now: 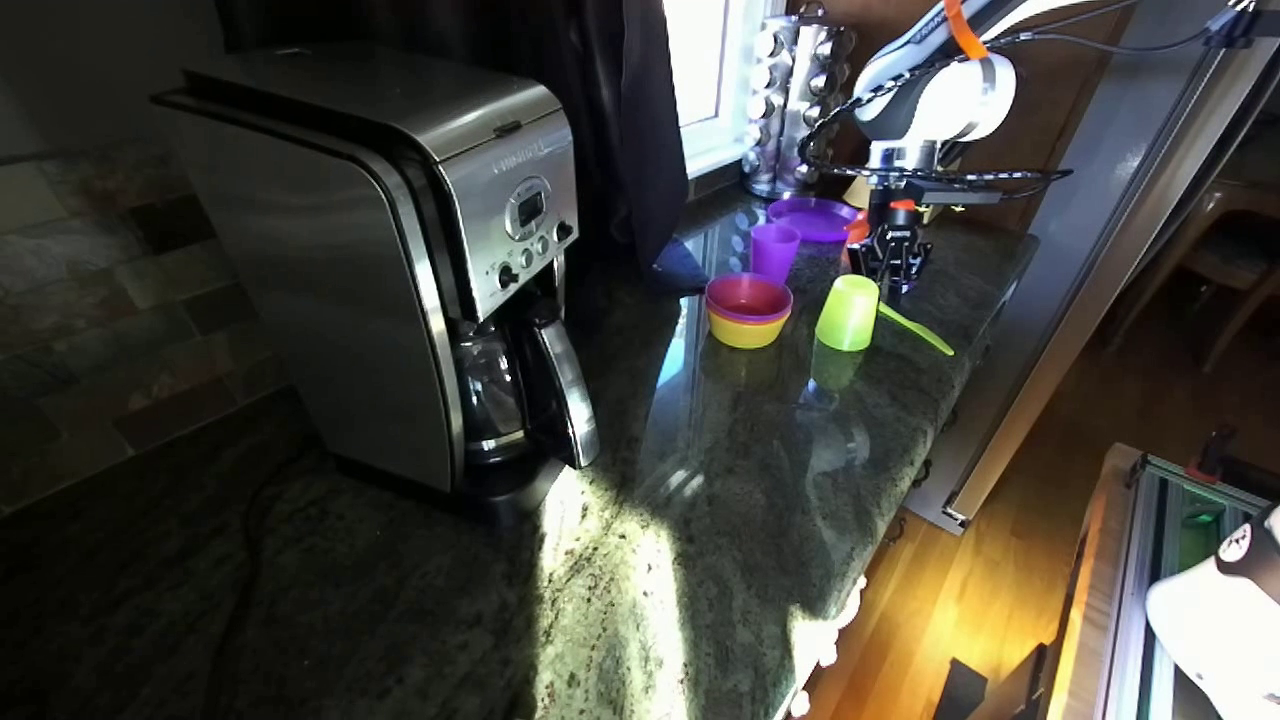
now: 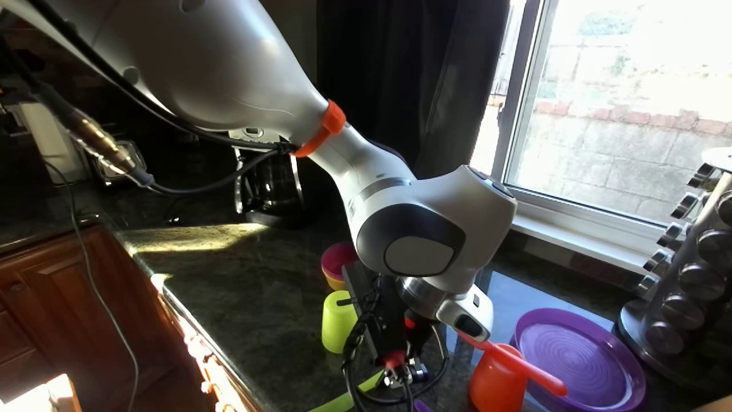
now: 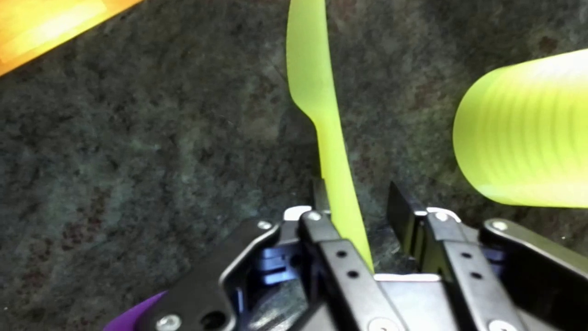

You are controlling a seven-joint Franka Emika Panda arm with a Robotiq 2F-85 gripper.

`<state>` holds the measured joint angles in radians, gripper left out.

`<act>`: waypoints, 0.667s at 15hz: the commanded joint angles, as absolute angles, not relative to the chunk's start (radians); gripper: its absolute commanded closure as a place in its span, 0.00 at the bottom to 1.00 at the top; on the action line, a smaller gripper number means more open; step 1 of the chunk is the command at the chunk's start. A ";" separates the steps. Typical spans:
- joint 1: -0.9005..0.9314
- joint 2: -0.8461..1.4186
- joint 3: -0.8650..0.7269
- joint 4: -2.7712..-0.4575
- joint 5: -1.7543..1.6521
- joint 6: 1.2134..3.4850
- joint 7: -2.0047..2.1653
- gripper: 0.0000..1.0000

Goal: Place the yellow cup upside down then put the yellow cup on top of the yellow cup.

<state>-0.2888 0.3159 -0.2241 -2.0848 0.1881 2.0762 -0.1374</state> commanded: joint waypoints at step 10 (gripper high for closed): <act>-0.305 0.336 -0.213 -2.063 0.197 2.057 -0.163 0.58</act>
<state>-0.2915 0.3197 -0.2217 -2.0806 0.1881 2.0762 -0.1433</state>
